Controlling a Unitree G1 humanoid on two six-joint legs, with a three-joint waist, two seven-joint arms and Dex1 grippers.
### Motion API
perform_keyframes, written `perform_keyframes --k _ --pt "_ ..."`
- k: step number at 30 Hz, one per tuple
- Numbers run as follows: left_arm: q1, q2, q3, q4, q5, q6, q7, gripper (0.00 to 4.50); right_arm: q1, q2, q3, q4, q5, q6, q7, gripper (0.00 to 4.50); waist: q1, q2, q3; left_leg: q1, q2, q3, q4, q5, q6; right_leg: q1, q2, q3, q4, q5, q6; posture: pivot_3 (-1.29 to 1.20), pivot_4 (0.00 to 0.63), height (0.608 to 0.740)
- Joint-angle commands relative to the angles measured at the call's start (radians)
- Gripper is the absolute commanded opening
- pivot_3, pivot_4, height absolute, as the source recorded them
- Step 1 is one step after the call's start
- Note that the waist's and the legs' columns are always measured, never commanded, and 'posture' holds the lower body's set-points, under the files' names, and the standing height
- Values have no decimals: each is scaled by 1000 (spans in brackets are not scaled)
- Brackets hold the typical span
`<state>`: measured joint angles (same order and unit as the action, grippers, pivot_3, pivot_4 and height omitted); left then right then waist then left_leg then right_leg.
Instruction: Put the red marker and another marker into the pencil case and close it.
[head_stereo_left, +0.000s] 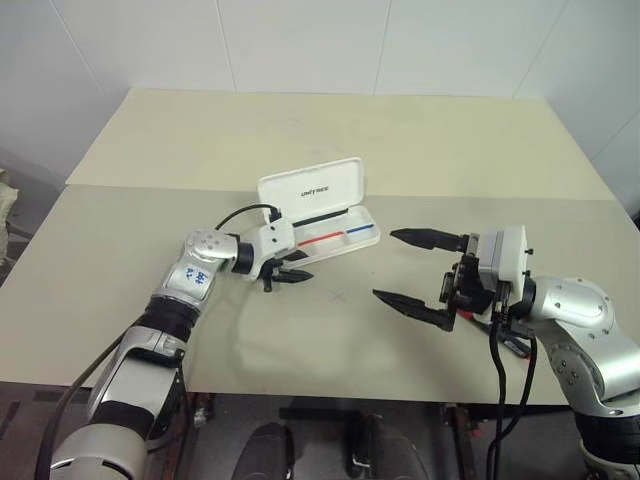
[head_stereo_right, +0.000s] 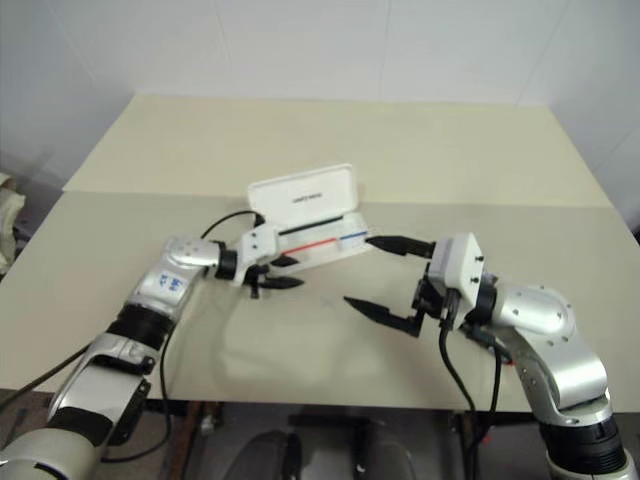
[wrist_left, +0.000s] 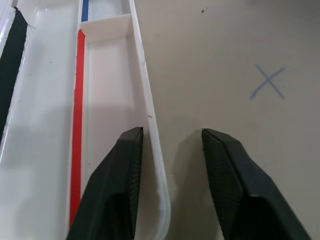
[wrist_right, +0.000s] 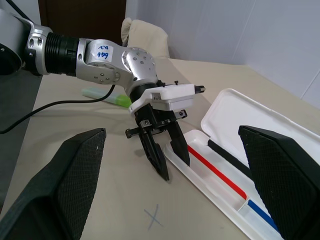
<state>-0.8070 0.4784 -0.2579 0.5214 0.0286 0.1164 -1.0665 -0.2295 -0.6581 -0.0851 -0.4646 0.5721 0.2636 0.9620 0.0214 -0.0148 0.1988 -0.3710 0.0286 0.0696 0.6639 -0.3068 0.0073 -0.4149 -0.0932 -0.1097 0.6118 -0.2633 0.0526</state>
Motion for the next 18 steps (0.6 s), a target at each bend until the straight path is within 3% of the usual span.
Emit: perform_keyframes --k 1,3,11,18 --pt "-7 29 -42 -15 58 15 -14 626 -24 -14 -10 -8 11 -8 17 4500 0 0 0 0 0 0 0 0 0 0 0 0 0 0 0 0 150 740" --pt "-12 34 -52 -17 71 11 -22 24 -30 -16 -11 -2 10 -9 23 4500 1 0 0 0 0 0 0 0 0 0 0 0 0 0 0 0 150 740" --pt "19 41 -81 -75 78 -12 -49 24 -56 -26 -16 16 15 -5 41 4500 1 0 0 0 0 0 0 0 0 0 0 0 0 0 0 0 150 740" --pt "74 45 -57 -305 -1 115 -113 24 -32 -53 -44 21 25 1 57 4500 3 0 0 -2 0 0 0 -2 2 0 0 0 -2 0 0 0 150 740"
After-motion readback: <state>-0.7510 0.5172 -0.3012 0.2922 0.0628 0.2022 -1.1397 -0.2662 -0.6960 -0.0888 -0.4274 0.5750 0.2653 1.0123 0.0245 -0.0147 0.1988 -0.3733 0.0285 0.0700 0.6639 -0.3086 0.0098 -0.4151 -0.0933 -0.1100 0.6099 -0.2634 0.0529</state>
